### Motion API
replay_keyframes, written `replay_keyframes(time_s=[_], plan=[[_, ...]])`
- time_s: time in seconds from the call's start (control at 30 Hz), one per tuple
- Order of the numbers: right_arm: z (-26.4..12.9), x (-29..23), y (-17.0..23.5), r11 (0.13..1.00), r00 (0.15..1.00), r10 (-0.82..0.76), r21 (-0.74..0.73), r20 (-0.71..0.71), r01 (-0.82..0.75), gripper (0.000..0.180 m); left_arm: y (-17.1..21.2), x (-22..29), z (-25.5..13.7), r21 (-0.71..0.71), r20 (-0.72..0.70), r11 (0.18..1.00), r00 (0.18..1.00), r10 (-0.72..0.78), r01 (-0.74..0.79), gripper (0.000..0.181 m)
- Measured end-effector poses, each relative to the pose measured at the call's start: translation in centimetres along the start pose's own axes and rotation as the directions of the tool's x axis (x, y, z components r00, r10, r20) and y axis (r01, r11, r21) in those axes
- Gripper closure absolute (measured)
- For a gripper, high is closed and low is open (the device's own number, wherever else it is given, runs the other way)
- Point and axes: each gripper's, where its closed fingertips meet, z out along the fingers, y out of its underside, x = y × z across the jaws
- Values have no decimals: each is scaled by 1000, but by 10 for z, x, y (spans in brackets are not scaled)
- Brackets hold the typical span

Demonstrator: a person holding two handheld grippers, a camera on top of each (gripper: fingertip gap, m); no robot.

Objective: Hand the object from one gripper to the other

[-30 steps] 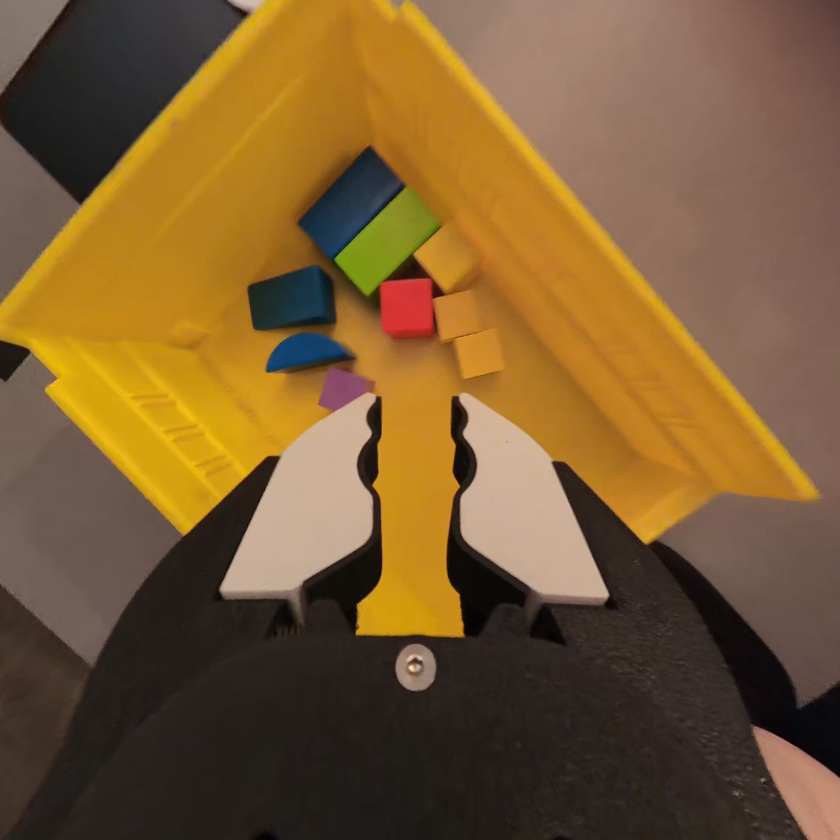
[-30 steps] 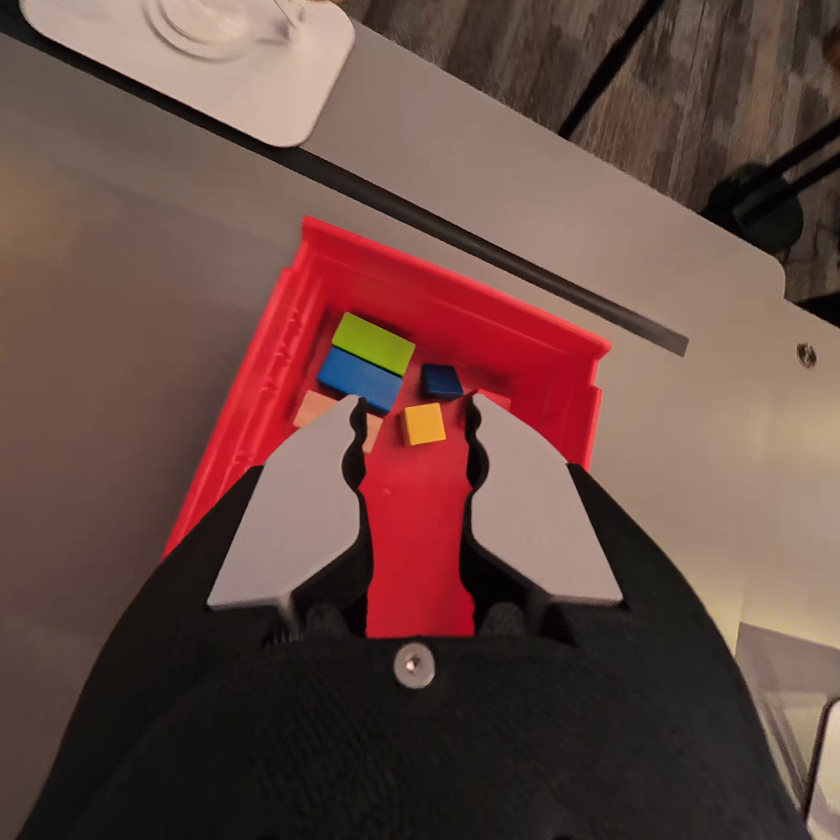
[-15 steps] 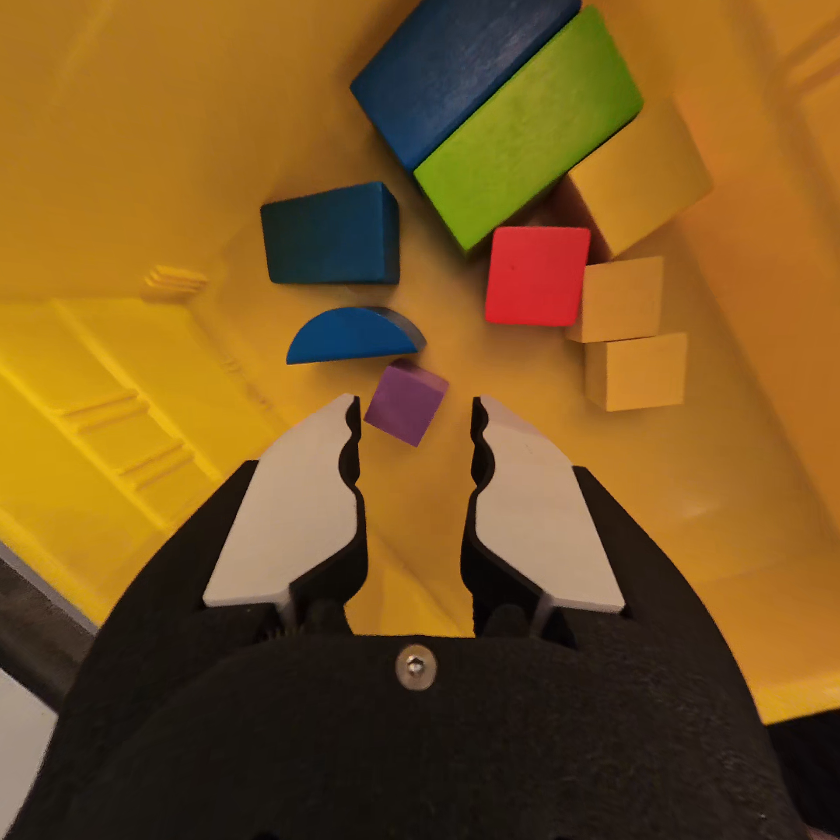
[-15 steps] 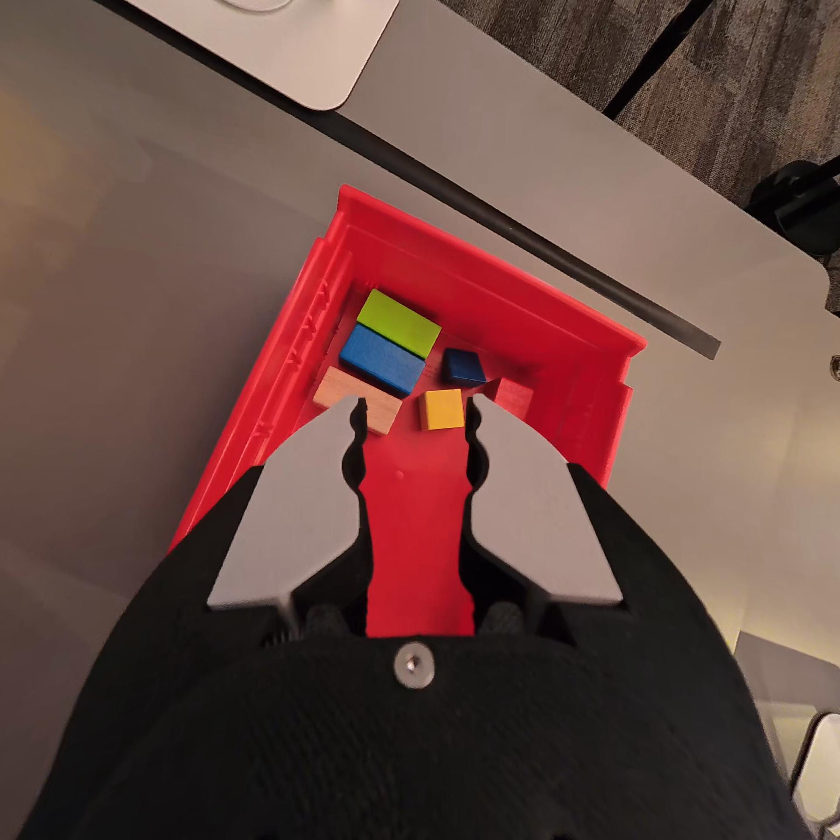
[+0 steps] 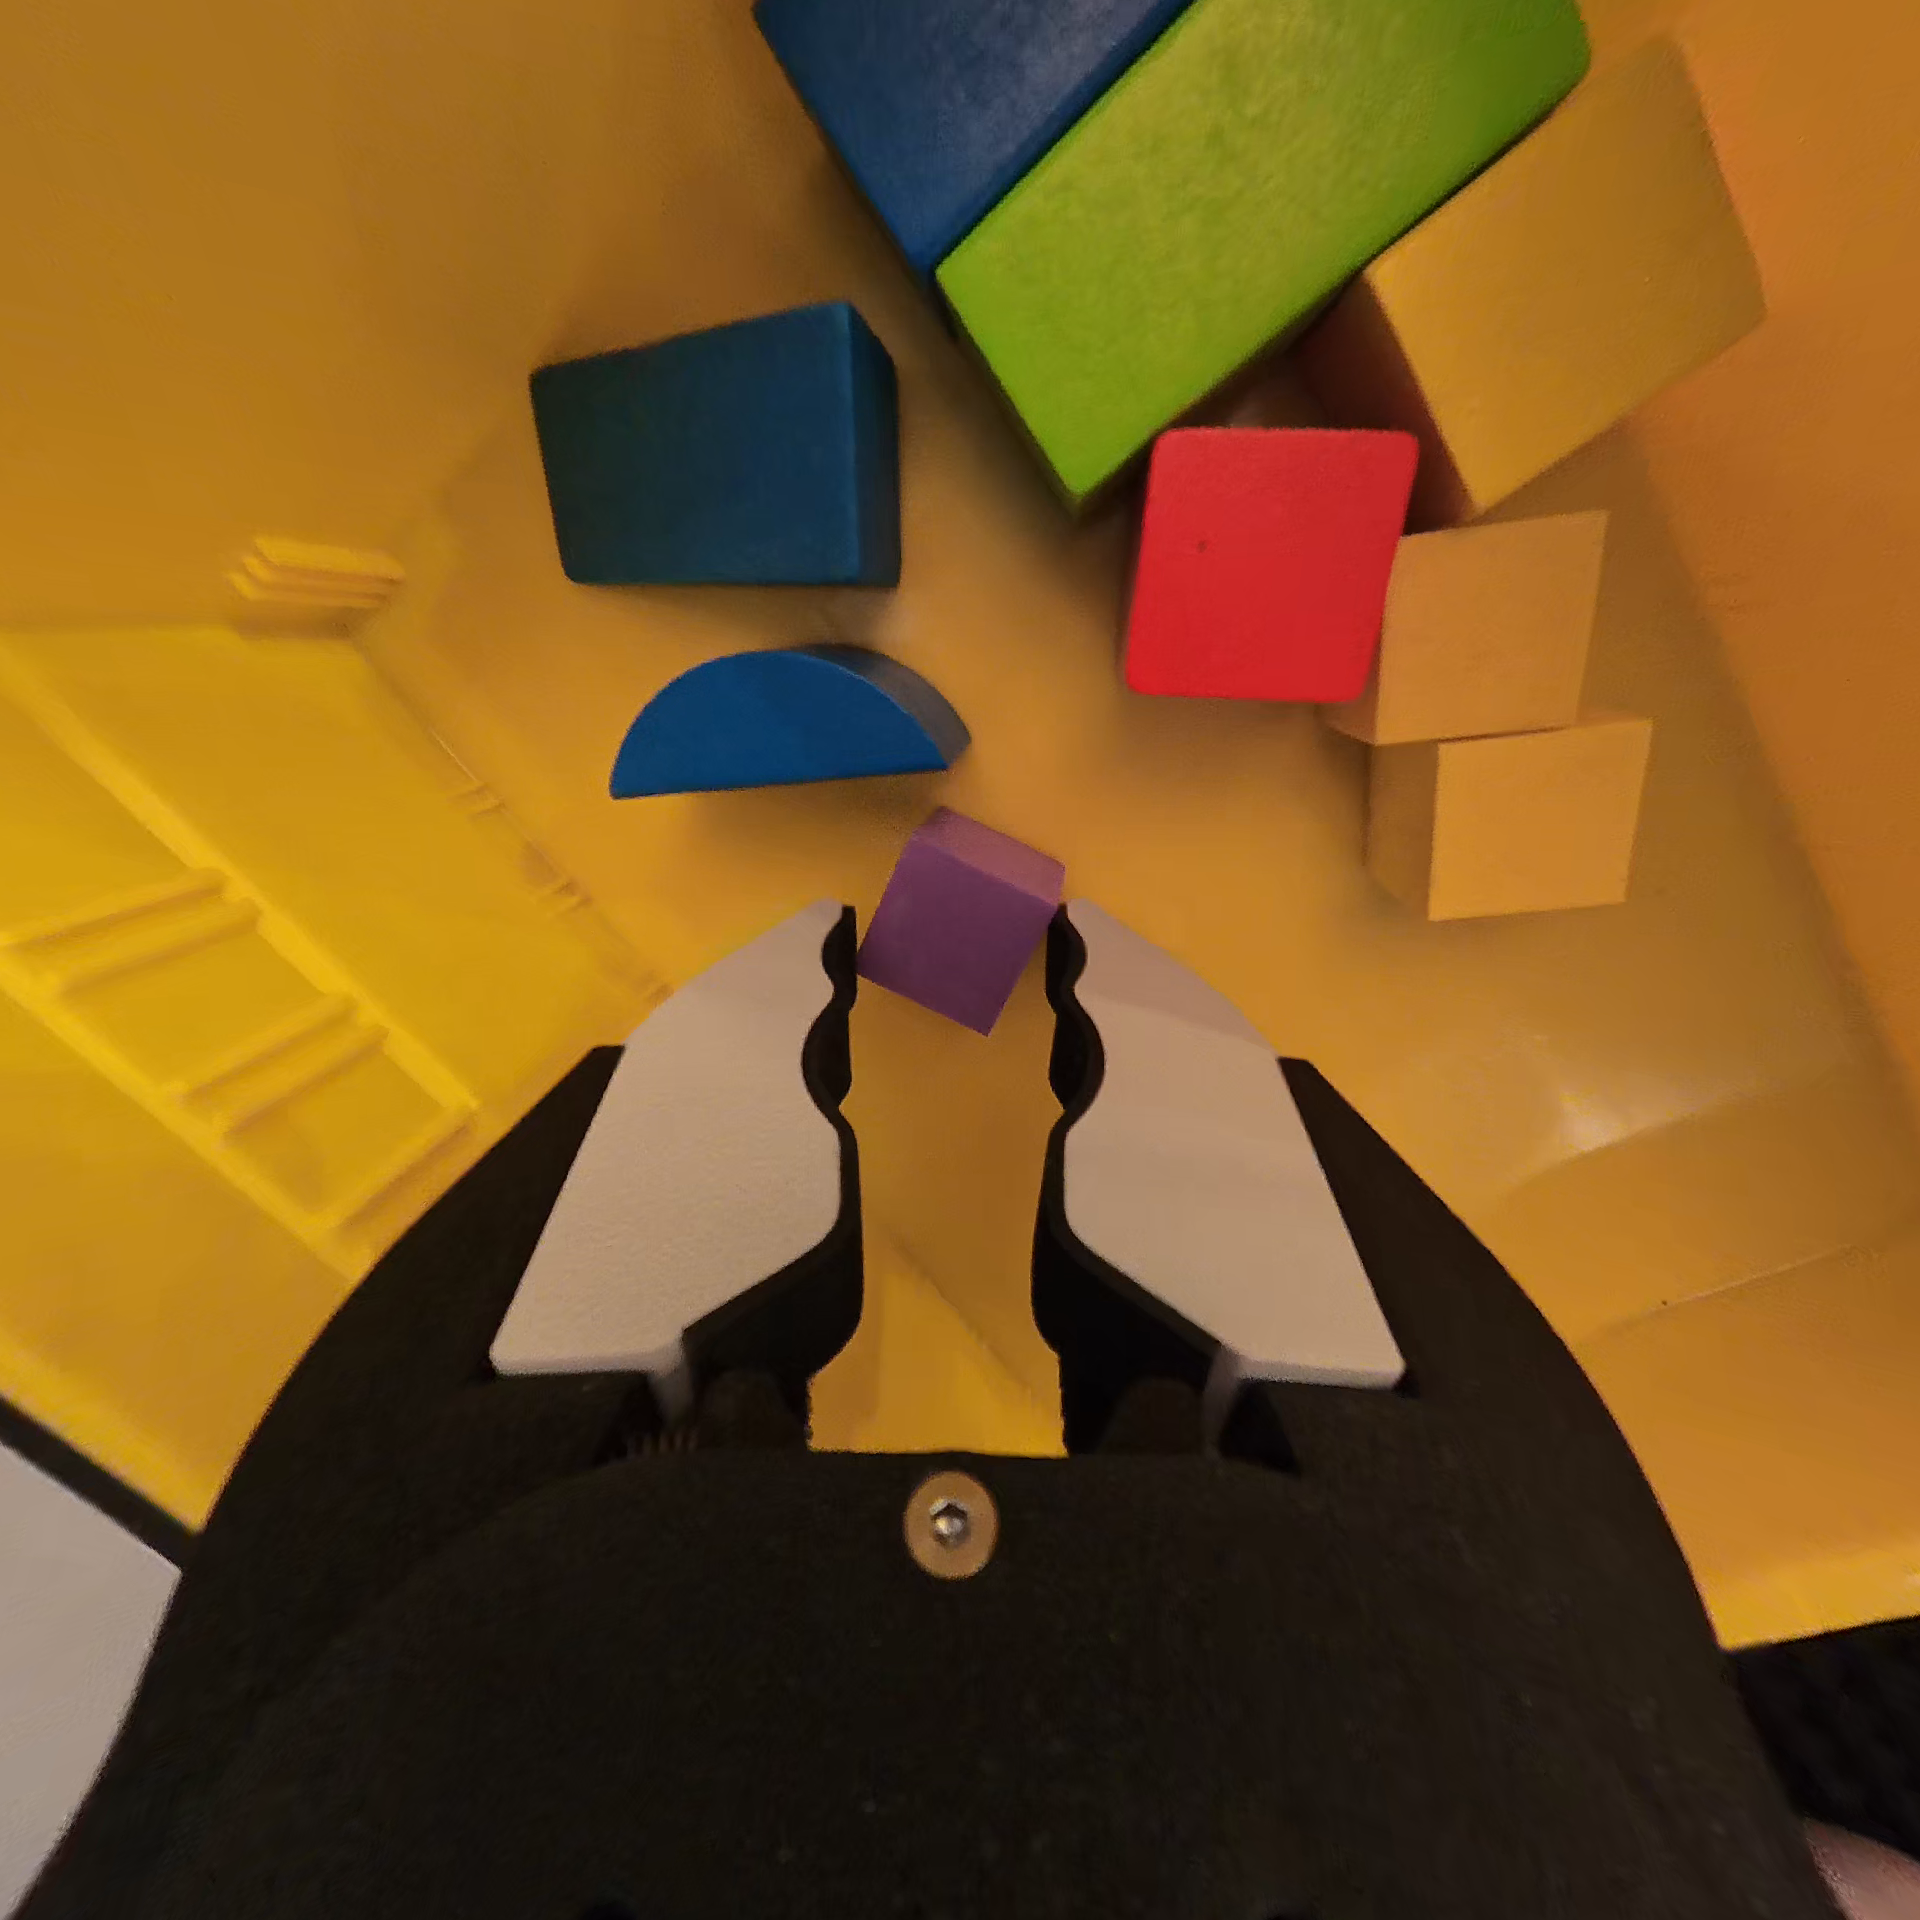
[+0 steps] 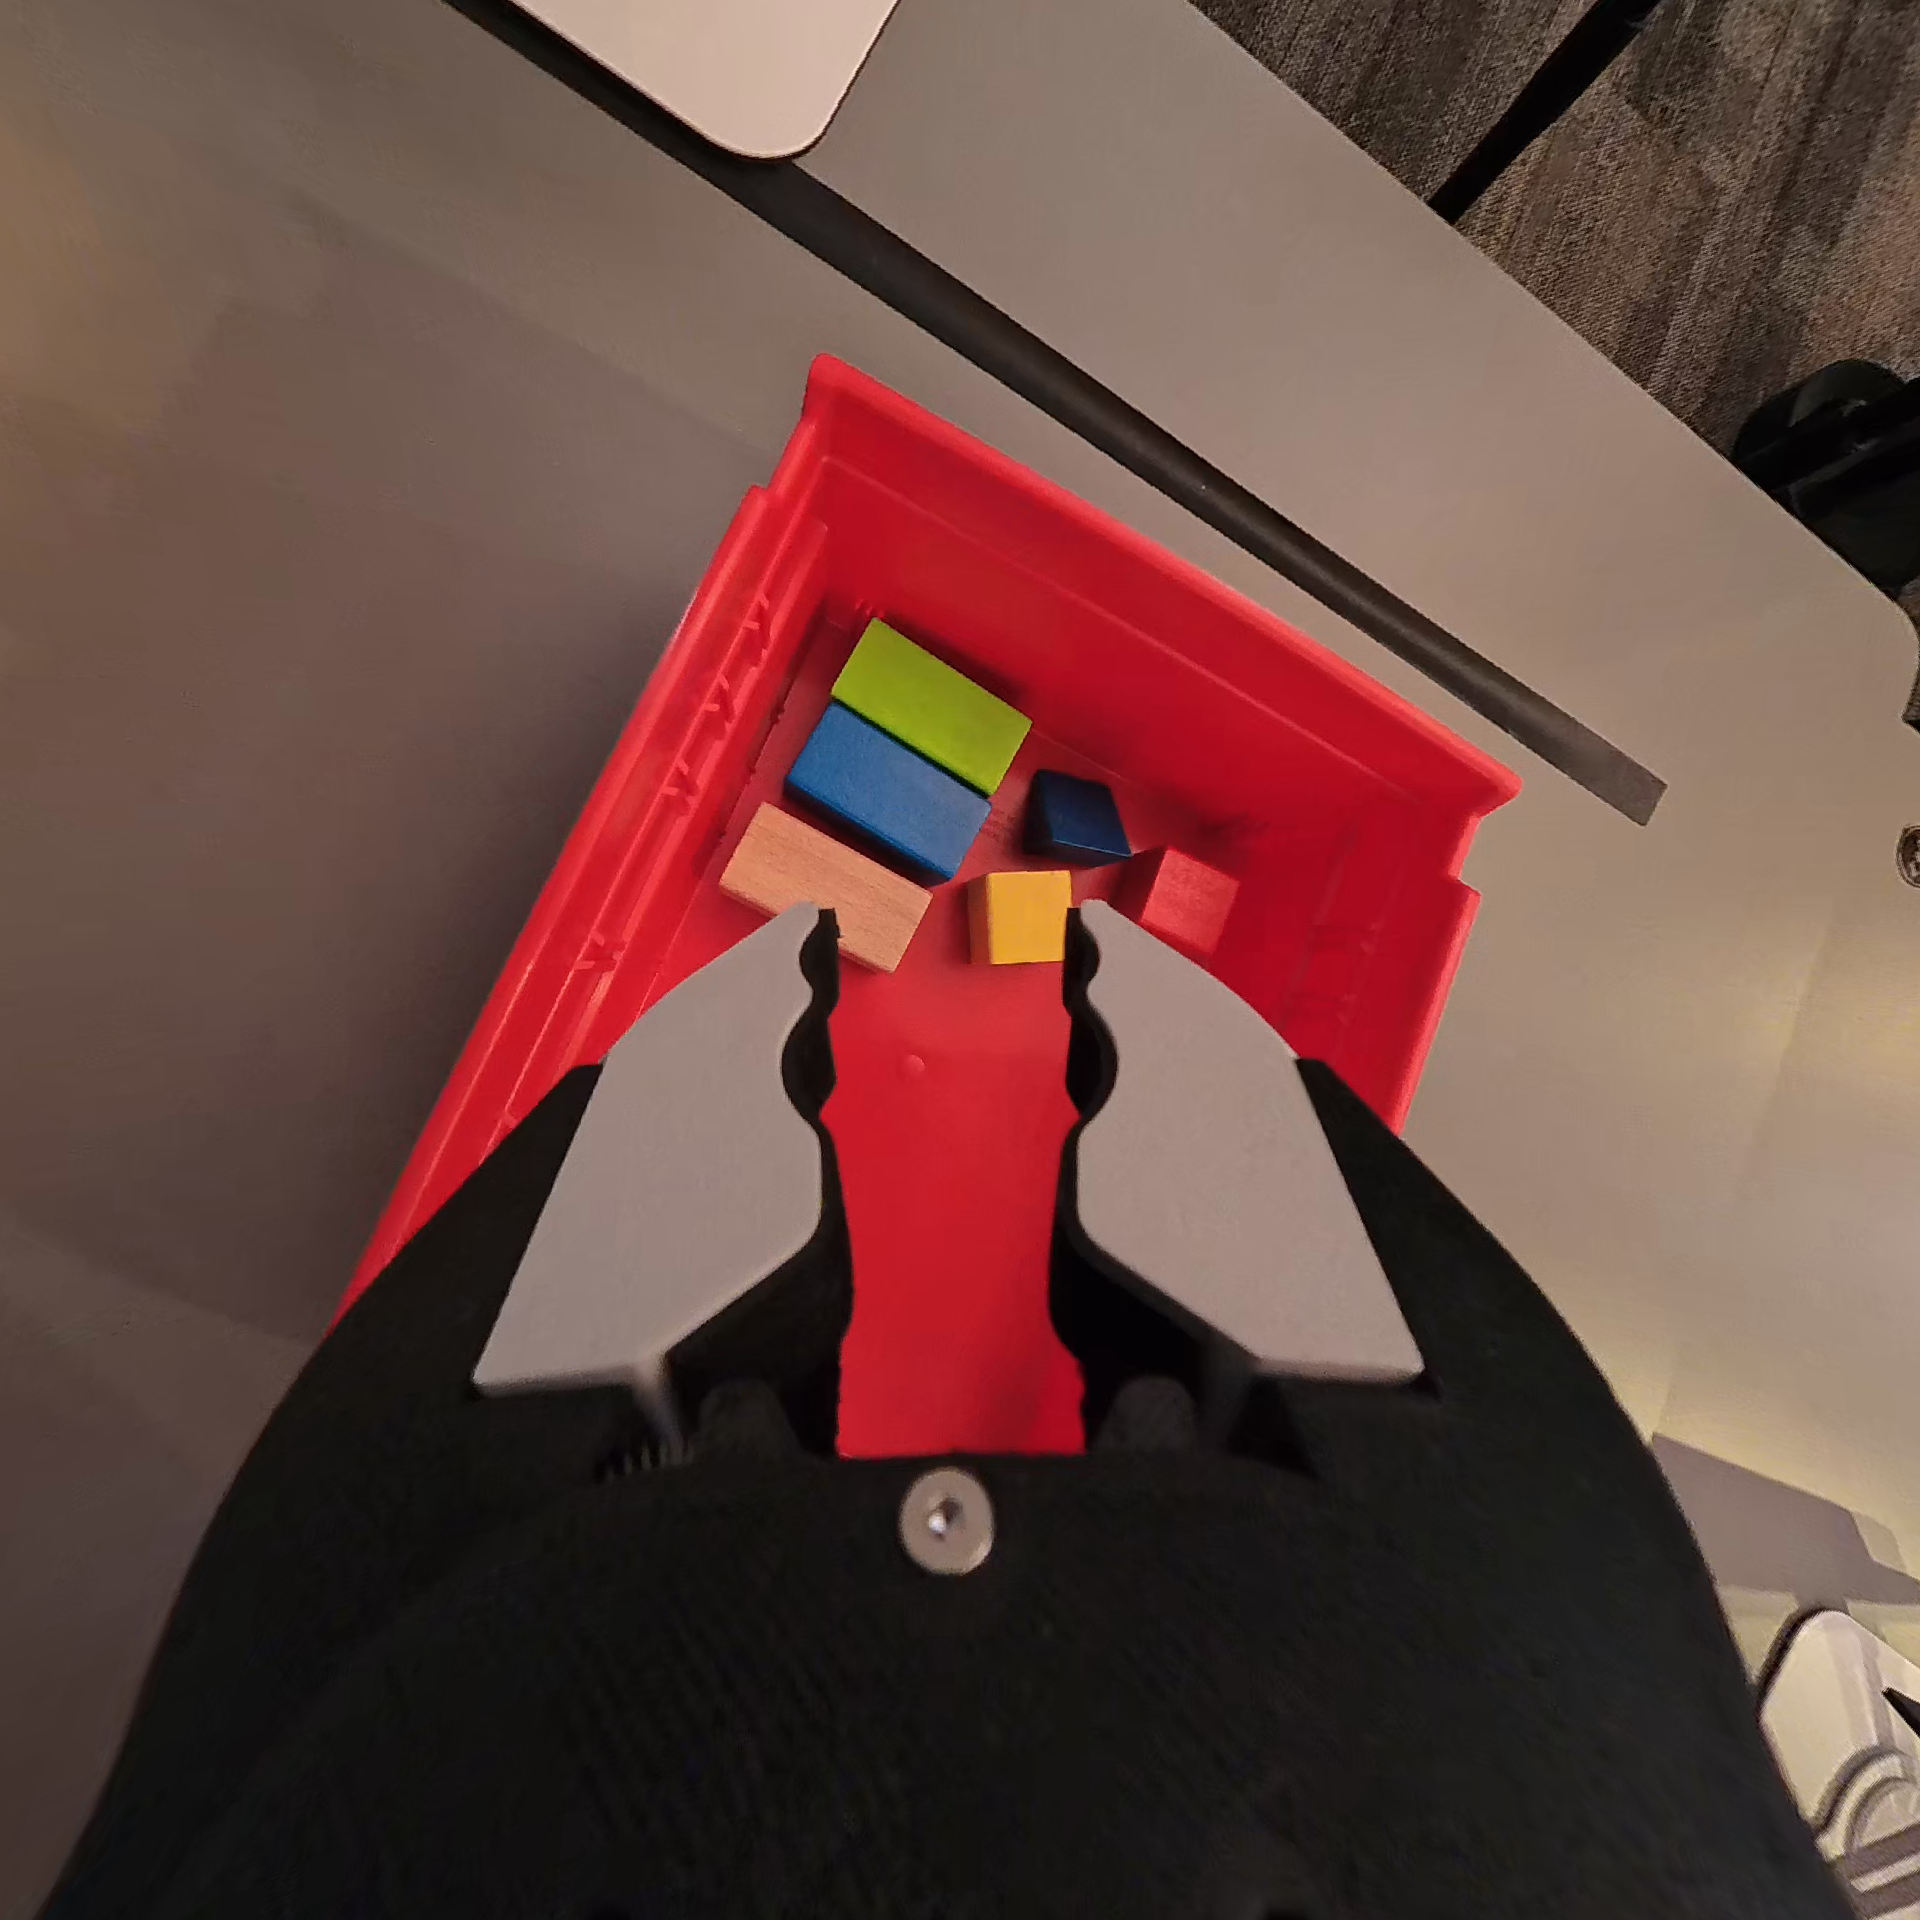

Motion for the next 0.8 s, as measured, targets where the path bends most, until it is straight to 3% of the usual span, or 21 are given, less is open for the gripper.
replay_keyframes(time_s=[0.17, 0.27, 0.33, 0.4, 0.5, 0.57, 0.63, 0.8], plan=[[-8, -2, -8, 999, 1000, -22, 41, -18, 23, 137, 1, -5, -29, 56, 37, 998, 999, 4, -6, 146], [-18, -13, -26, 986, 996, -89, 137, -18, 91, 137, -13, 4, -64, 206, 5, 979, 1000, 9, -10, 146], [-29, -33, -49, 937, 976, -219, 279, -5, 212, 137, -28, 22, -93, 336, -54, 941, 997, 47, -26, 146], [-46, -71, -73, 808, 918, -397, 479, 10, 344, 137, -45, 55, -127, 484, -159, 873, 977, 145, -51, 146], [-77, -143, -89, 507, 762, -642, 698, -86, 506, 135, -59, 124, -177, 645, -346, 761, 860, 375, -73, 146], [-95, -189, -85, 275, 631, -741, 753, -230, 598, 134, -56, 164, -196, 684, -418, 721, 753, 509, -108, 147], [-107, -227, -75, 99, 514, -786, 750, -343, 653, 134, -50, 194, -204, 698, -446, 696, 659, 606, -167, 147], [-124, -284, -51, -80, 357, -843, 749, -403, 657, 133, -28, 236, -202, 666, -499, 682, 499, 709, -304, 147]])
